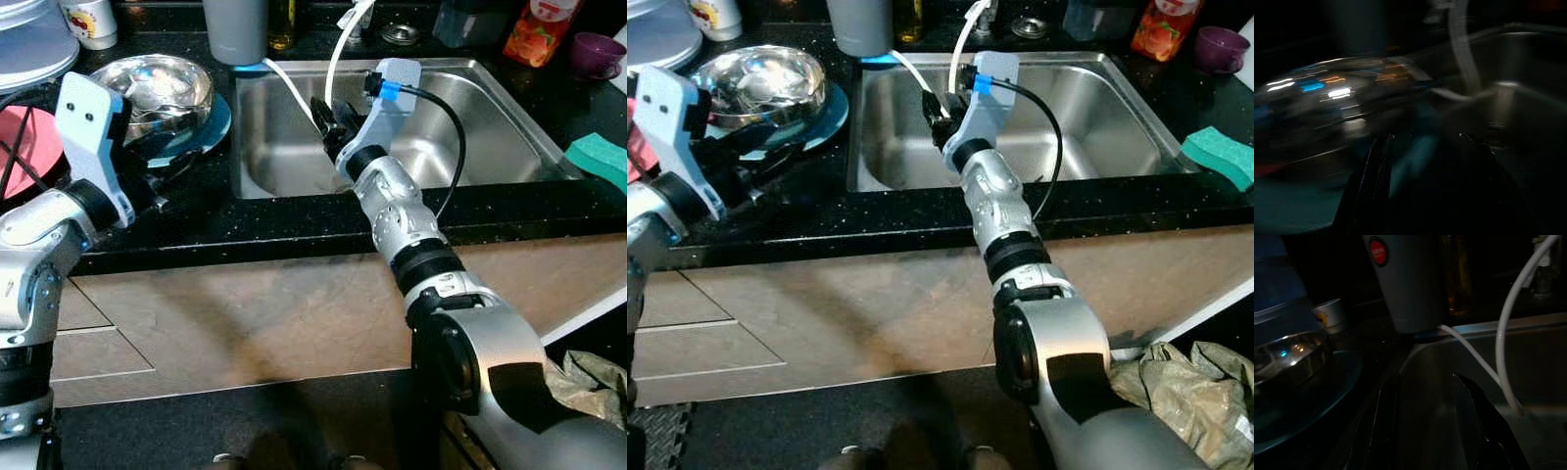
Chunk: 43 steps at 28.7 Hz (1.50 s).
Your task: Kitchen organization
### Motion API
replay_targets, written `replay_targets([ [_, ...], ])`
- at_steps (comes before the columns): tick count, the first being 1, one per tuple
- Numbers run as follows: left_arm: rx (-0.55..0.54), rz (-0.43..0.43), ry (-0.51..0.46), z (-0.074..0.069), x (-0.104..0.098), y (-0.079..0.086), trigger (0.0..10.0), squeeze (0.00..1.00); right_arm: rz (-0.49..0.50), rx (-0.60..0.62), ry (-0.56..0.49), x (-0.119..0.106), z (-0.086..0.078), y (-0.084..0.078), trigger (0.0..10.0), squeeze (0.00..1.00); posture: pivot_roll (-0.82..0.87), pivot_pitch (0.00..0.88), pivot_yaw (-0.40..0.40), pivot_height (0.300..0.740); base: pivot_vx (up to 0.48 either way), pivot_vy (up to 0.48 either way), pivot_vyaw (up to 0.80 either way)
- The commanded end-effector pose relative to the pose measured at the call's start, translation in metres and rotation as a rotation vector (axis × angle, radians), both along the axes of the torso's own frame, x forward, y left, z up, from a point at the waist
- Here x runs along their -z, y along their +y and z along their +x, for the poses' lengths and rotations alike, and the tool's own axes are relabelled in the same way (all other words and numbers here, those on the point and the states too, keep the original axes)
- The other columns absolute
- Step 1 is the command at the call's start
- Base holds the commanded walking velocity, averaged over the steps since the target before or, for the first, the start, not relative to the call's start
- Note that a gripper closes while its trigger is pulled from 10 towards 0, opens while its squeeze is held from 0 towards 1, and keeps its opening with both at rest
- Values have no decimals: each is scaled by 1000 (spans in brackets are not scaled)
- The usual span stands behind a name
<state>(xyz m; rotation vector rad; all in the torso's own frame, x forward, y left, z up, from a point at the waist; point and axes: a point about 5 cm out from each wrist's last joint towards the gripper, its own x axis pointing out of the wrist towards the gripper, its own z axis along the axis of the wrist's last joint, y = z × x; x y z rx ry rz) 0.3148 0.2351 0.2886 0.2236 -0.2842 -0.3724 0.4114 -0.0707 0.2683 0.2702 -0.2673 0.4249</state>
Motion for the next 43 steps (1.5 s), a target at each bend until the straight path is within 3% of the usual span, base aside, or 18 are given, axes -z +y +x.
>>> replay_targets([
  [1,-20,-9,-32,1,0,0,10000,1000,-11,-6,7,6,-2,-1,10000,0,39,144,-31,740,0,0,0],
  [6,42,-28,-69,0,0,-14,10000,1000,-16,-17,5,11,-6,-1,10000,0,33,148,-24,740,0,0,0],
  [9,60,56,-122,0,0,-24,10000,1000,-12,-12,8,17,-11,-4,10000,0,30,147,-22,740,0,0,0],
  [17,-6,246,-206,2,-4,-25,10000,1000,3,8,23,23,-15,-10,10000,0,29,148,-17,740,0,0,0],
  [18,-16,270,-218,2,-5,-26,10000,839,2,9,24,23,-16,-11,10000,0,30,148,-16,740,0,0,0],
  [19,-22,299,-227,4,-4,-27,10000,141,1,10,26,23,-16,-11,10000,0,29,148,-18,740,0,0,0],
  [20,-25,323,-237,4,-4,-28,10000,0,1,11,28,23,-17,-11,10000,0,29,147,-17,740,0,0,0],
  [30,-13,427,-278,15,5,-37,10000,0,9,17,39,20,-19,-12,10000,0,24,145,-19,740,0,0,0],
  [37,-31,431,-303,22,3,-38,10000,0,13,21,39,19,-20,-13,10000,0,23,145,-20,740,0,0,0],
  [38,-24,412,-311,26,2,-40,6275,0,14,21,40,18,-20,-13,10000,0,17,144,-17,740,0,0,0],
  [39,-24,412,-311,26,2,-40,6275,0,14,21,40,18,-20,-13,10000,0,17,144,-17,740,0,0,0],
  [40,-23,411,-313,27,2,-41,2431,0,14,21,40,18,-21,-13,10000,0,17,144,-17,740,0,0,0],
  [41,-25,418,-317,29,3,-41,7020,0,13,22,41,18,-21,-13,10000,0,15,144,-16,740,0,0,0],
  [42,-25,429,-318,31,4,-42,10000,0,13,23,42,18,-21,-14,10000,0,15,144,-16,740,0,0,0],
  [43,-25,439,-320,33,4,-42,10000,0,13,25,43,17,-21,-14,10000,0,14,145,-16,740,0,0,0],
])
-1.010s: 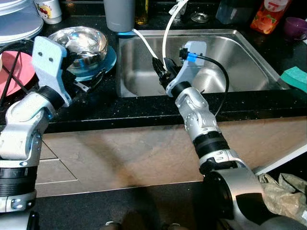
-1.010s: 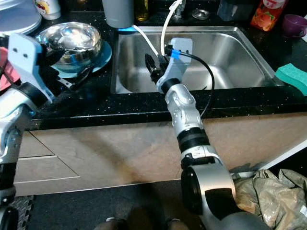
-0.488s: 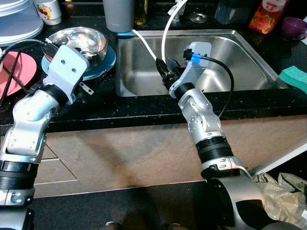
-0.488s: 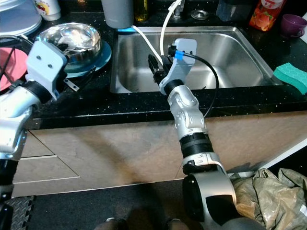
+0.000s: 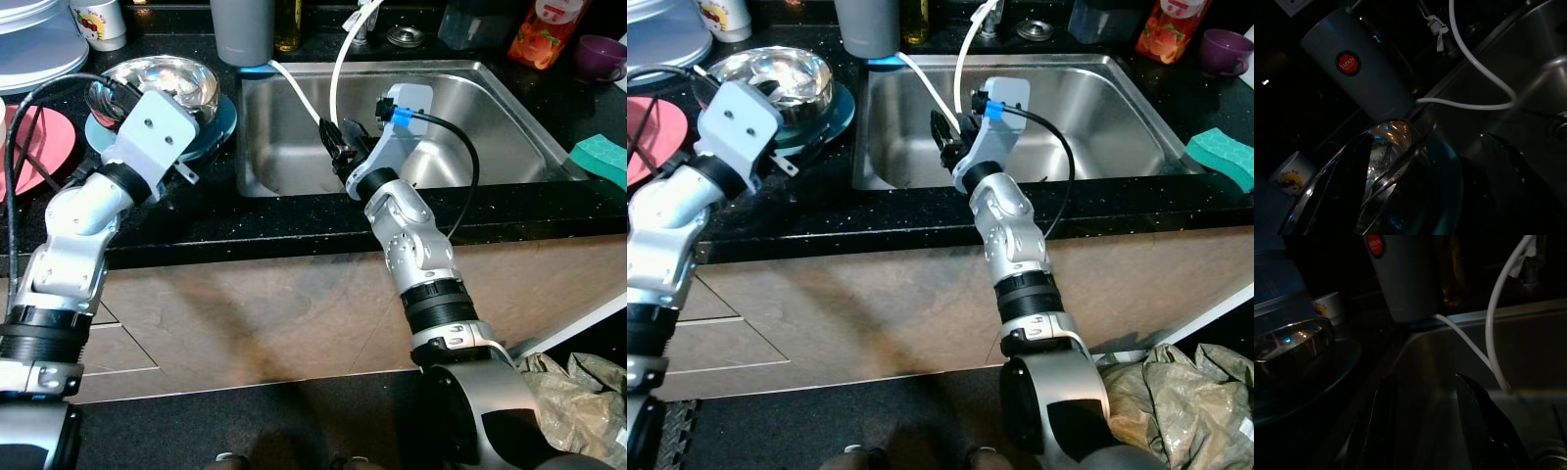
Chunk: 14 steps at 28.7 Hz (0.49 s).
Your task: Kitchen organization
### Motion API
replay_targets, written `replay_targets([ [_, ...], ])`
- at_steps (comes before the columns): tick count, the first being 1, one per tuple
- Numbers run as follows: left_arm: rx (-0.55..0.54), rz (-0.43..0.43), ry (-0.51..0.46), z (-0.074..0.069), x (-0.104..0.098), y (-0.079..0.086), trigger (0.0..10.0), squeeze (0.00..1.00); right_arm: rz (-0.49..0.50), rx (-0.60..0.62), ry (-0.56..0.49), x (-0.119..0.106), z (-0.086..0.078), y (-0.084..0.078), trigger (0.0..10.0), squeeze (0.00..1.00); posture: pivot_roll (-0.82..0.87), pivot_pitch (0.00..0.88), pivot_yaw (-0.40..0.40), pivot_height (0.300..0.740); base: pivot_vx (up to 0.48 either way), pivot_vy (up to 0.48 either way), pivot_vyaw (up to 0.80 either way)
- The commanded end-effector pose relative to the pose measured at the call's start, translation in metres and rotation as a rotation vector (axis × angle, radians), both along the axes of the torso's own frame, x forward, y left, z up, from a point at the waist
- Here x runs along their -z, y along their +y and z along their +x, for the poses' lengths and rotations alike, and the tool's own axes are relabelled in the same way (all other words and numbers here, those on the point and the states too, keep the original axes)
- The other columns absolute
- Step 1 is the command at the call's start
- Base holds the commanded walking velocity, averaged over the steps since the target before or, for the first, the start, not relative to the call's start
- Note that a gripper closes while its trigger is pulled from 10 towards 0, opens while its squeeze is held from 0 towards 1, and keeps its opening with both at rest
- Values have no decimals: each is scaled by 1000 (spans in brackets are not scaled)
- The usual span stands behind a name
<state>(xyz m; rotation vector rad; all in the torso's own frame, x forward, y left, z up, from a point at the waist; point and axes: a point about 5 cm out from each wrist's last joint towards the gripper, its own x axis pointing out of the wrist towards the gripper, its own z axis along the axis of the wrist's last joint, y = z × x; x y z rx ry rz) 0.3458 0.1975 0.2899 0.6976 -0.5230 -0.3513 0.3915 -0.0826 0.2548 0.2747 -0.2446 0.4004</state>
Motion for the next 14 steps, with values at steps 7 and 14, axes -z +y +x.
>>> replay_targets([
  [7,22,21,16,5,7,-3,0,0,7,9,19,4,-1,-4,10000,0,13,144,-15,740,0,0,0],
  [14,2,39,11,8,8,1,10000,0,9,10,21,3,-1,-4,10000,0,17,142,-16,740,0,0,0],
])
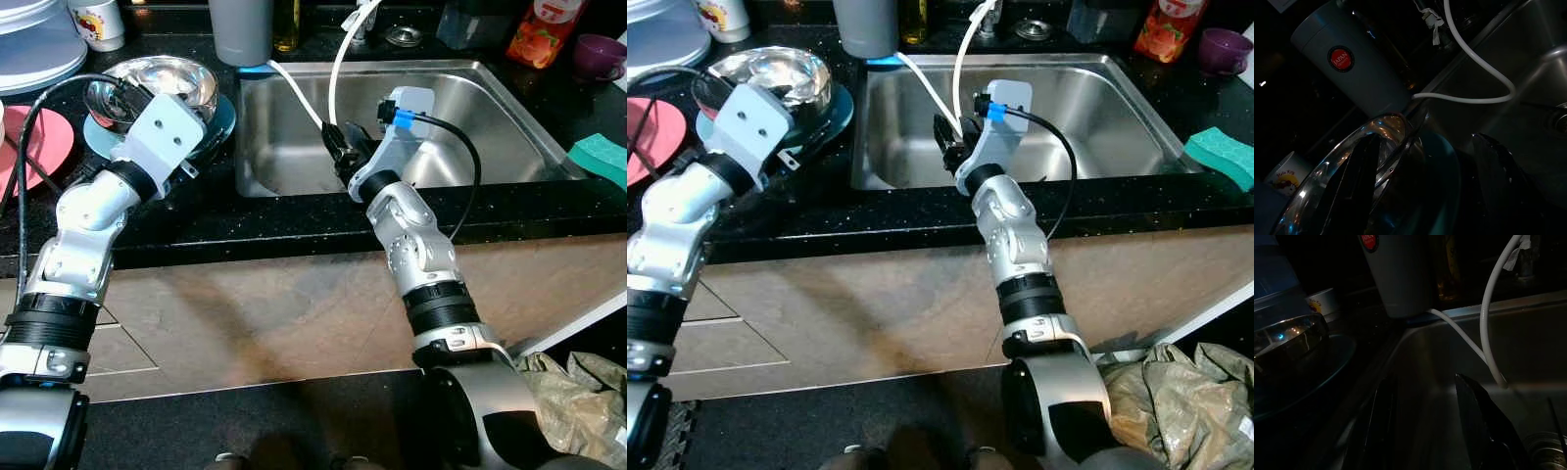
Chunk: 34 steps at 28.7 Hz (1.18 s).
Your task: Kitchen organization
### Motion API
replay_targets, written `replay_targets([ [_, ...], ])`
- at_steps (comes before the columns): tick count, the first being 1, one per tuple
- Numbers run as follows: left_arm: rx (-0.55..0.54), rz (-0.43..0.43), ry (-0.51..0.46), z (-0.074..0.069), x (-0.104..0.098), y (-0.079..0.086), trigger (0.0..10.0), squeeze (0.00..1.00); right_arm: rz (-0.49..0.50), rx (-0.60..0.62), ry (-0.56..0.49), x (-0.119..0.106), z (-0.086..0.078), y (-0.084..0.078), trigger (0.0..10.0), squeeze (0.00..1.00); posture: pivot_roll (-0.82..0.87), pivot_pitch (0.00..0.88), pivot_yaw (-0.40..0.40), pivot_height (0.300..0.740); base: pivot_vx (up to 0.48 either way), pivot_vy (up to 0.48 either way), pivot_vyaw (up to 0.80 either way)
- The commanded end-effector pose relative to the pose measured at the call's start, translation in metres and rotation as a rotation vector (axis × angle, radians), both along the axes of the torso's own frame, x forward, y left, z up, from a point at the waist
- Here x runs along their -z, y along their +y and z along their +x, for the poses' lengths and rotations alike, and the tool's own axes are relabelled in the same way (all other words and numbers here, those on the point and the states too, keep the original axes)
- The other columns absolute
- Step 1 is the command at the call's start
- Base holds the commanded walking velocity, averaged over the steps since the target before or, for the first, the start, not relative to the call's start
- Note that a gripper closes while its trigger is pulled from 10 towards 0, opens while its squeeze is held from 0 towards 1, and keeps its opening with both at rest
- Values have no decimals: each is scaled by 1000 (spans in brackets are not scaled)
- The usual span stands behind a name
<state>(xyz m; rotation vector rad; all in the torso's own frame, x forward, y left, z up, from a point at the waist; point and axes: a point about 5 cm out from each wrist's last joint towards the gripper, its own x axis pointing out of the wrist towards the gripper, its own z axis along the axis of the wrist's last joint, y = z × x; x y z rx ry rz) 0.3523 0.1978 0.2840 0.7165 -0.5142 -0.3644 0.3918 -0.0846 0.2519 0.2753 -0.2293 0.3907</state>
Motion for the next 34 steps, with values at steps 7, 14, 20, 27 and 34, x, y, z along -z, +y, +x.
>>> replay_targets([
  [7,3,10,15,2,3,3,0,0,8,5,10,2,-1,-1,10000,0,18,139,-14,740,0,0,0],
  [14,-9,-10,8,4,2,5,7451,0,12,1,7,1,-1,-1,10000,0,20,132,-13,740,0,0,0],
  [20,1,-25,9,4,1,6,0,0,16,-2,0,-2,-1,1,10000,0,20,127,-12,740,0,0,0],
  [27,5,-20,4,4,0,6,0,0,16,-3,-2,-2,-1,2,10000,0,19,121,-14,740,0,0,0],
  [34,1,-16,-17,3,-5,7,0,0,16,-4,-7,-4,0,2,10000,0,19,121,-16,740,0,0,0],
])
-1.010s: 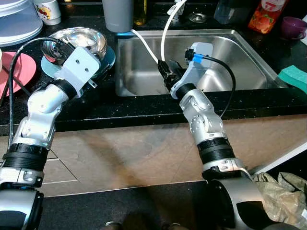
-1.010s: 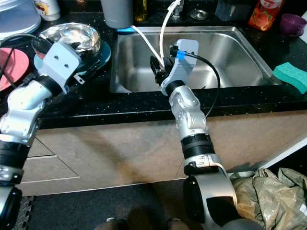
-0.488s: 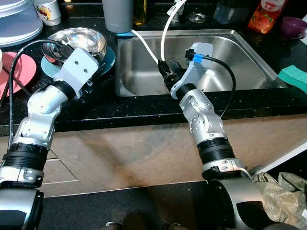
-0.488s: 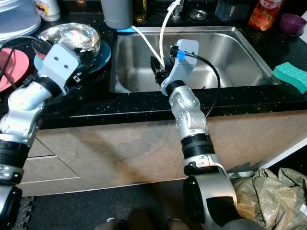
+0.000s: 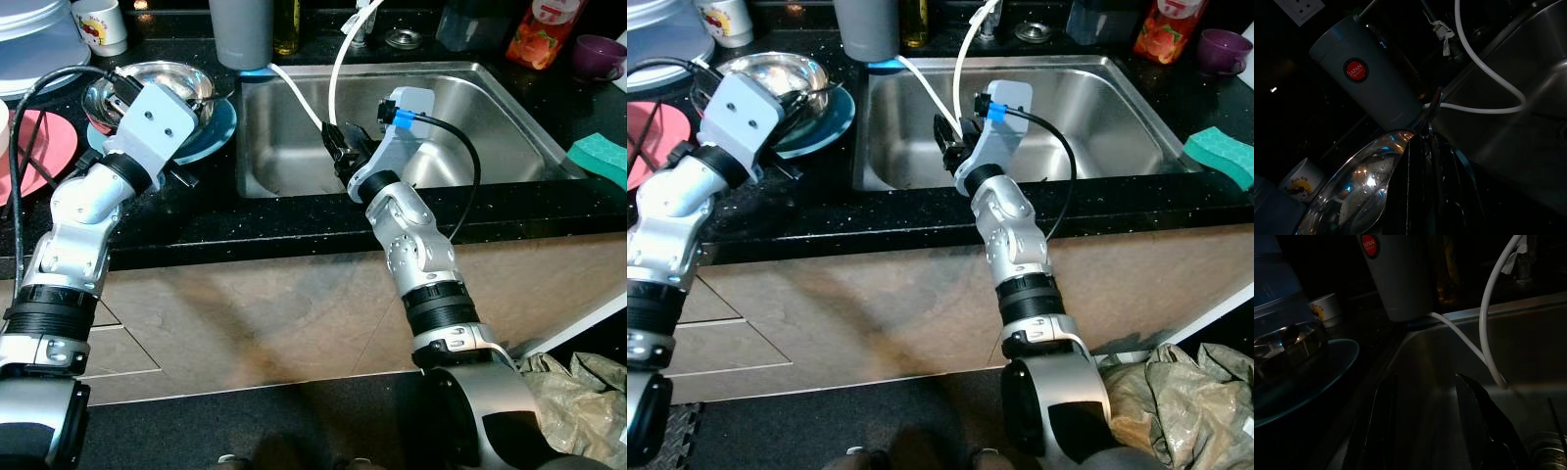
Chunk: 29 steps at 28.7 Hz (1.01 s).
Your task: Kitchen organization
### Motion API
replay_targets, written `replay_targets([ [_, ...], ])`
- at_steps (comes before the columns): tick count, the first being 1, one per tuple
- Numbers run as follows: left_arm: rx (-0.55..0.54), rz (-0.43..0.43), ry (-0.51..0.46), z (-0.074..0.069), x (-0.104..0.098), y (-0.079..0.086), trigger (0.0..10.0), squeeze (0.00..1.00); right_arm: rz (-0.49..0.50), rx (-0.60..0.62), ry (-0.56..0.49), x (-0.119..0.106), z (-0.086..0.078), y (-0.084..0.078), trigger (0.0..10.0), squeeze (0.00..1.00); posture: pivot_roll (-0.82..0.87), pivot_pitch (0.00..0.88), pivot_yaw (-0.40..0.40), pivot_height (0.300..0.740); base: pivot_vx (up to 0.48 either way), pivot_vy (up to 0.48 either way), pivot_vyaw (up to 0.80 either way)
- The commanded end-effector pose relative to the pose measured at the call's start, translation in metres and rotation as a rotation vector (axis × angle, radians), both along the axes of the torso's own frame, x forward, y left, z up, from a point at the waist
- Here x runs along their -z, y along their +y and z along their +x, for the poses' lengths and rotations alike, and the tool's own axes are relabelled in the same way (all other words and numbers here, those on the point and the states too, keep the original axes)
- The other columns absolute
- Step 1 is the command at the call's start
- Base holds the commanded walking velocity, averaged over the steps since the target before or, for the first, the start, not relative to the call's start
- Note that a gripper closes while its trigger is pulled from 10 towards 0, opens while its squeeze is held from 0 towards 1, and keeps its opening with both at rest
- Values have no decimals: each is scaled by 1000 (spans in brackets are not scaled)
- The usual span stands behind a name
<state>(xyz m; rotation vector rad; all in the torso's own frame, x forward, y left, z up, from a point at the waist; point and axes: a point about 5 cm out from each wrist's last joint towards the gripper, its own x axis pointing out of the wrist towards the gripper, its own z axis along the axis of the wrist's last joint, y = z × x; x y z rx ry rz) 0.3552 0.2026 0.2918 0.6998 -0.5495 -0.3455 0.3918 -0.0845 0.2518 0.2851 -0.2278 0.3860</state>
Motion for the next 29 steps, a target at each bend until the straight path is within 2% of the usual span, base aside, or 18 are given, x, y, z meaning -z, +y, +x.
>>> replay_targets([
  [1,1,9,13,1,1,3,0,0,6,-7,-12,-5,0,2,10000,0,20,121,-16,740,0,0,0],
  [8,-3,28,-17,0,-7,4,0,0,11,-7,-17,-8,0,1,10000,0,20,125,-17,740,0,0,0],
  [11,-3,28,-52,-2,-16,4,0,0,13,-7,-20,-9,1,1,10000,0,17,128,-18,740,0,0,0],
  [15,3,-22,-129,-8,-40,4,0,0,19,-6,-20,-10,1,0,10000,0,17,130,-21,740,0,0,0],
  [23,20,-34,-156,-14,-62,7,0,0,19,-11,-18,-10,2,0,10000,0,19,129,-24,740,0,0,0],
  [26,21,-68,-163,-15,-67,10,0,0,20,-11,-17,-10,2,0,10000,0,20,130,-24,740,0,0,0],
  [28,36,-140,-163,-16,-73,13,0,0,21,-11,-17,-10,2,0,10000,0,19,129,-24,740,0,0,0],
  [29,51,-203,-163,-17,-79,15,0,0,20,-11,-16,-10,2,0,10000,0,18,130,-23,740,0,0,0],
])
